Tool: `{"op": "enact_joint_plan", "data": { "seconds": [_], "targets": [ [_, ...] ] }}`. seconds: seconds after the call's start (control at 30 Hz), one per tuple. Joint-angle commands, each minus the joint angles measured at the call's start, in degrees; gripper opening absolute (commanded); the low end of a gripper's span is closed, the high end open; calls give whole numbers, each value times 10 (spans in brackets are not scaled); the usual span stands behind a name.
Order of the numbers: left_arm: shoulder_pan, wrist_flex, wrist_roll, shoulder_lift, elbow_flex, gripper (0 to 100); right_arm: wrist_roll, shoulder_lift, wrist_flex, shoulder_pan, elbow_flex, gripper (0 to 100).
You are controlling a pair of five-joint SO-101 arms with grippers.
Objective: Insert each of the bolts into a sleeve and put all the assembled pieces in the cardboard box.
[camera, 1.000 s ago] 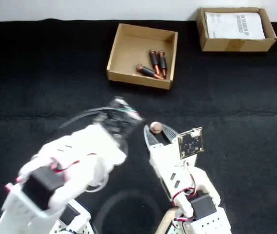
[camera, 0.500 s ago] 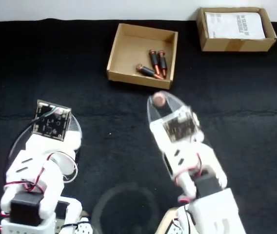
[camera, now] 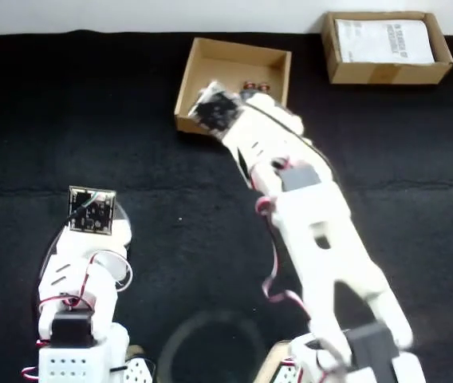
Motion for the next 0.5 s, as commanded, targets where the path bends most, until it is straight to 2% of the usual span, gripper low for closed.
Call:
{"op": "enact_joint_plan", "data": {
  "seconds": [0.0, 0.17, 0.3, 0.4, 0.47],
  "targets": [
    [-44, -21, 1, -8, 43, 8, 101, 66, -14, 9, -72, 8],
    [-108, -40, 2, -7, 59, 8, 142, 194, -15, 9, -146, 8],
    [-124, -38, 2, -7, 59, 8, 147, 304, -15, 23, -246, 8],
    [-124, 14, 11, -7, 59, 8, 147, 377, -15, 39, -338, 8],
    [-124, 62, 44, -7, 60, 8, 148, 419, -13, 49, -390, 8]
  ]
}}
